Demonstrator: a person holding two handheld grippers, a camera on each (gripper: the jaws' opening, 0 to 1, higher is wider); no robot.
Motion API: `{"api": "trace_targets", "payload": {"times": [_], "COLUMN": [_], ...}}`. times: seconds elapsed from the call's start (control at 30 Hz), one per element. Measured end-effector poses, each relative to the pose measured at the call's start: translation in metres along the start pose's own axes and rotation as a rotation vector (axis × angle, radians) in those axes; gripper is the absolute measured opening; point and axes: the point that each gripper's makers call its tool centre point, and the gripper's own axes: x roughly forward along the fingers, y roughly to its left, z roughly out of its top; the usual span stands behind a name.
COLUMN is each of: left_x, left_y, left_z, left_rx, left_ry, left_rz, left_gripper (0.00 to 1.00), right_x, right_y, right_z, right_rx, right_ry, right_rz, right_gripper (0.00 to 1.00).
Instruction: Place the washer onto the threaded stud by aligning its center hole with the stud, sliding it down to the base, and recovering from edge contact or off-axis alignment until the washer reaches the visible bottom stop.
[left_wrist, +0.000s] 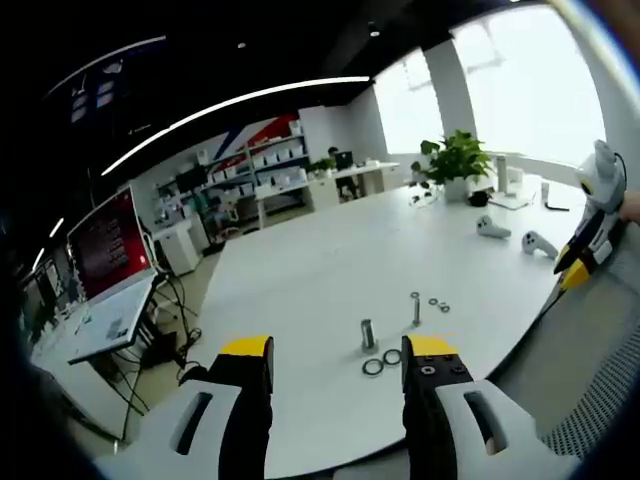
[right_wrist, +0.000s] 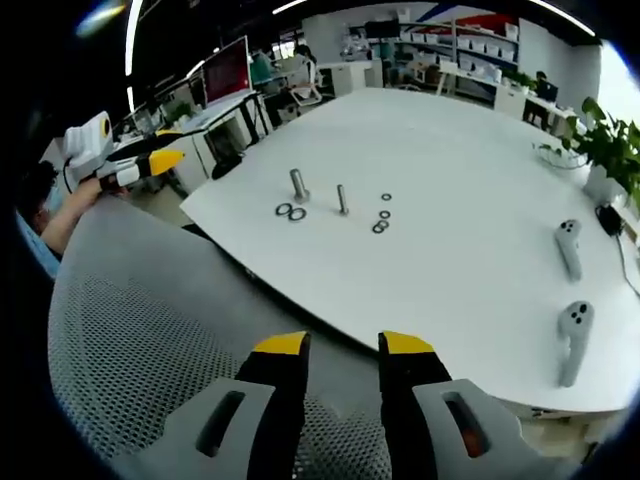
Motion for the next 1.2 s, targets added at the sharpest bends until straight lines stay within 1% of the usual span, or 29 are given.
{"api": "trace_targets", "payload": {"times": [0.5,0.6,0.7,0.8,0.97,1.1,1.2], "left_x": [-0.0003,0.0013,0.0010,0.0004,0.0002,-0.0005,-0.0006], "left_y": [0.0016,-0.0019,-0.0023,-0.0023,-0.0029,-0.0050,-0.0062], "left_z": [-0.0008,0.0007,0.0015,-0.0017,-0.0023,-0.0048,-0.0040], "left_rx": [-0.016,-0.030,-0.016,-0.033,-0.032,-0.031,-0.029], "left_ry": [0.004,-0.003,-0.007,0.008,0.015,0.033,0.032], "left_rz": [0.005,-0.013,-0.013,-0.015,-0.014,-0.021,-0.024], "left_gripper": [0.49,0.51,0.50,0.48,0.46,0.44,0.44], "right_x": [0.0002,0.0002,0.0003,0.0006,0.0009,0.0012,0.0013], "right_y": [0.0009,0.0020,0.0029,0.0045,0.0060,0.0072,0.0078], "right_z": [-0.0001,0.0002,0.0004,0.0002,-0.0002,-0.0003,-0.0005], "right_rx": [0.002,0.002,0.006,0.003,-0.003,-0.006,-0.007], "right_ry": [0.003,0.001,-0.001,0.002,0.007,0.008,0.010], "right_rz": [0.001,0.008,0.015,0.022,0.032,0.040,0.045], "right_gripper": [0.30,0.29,0.29,0.29,0.28,0.28,0.28]}}
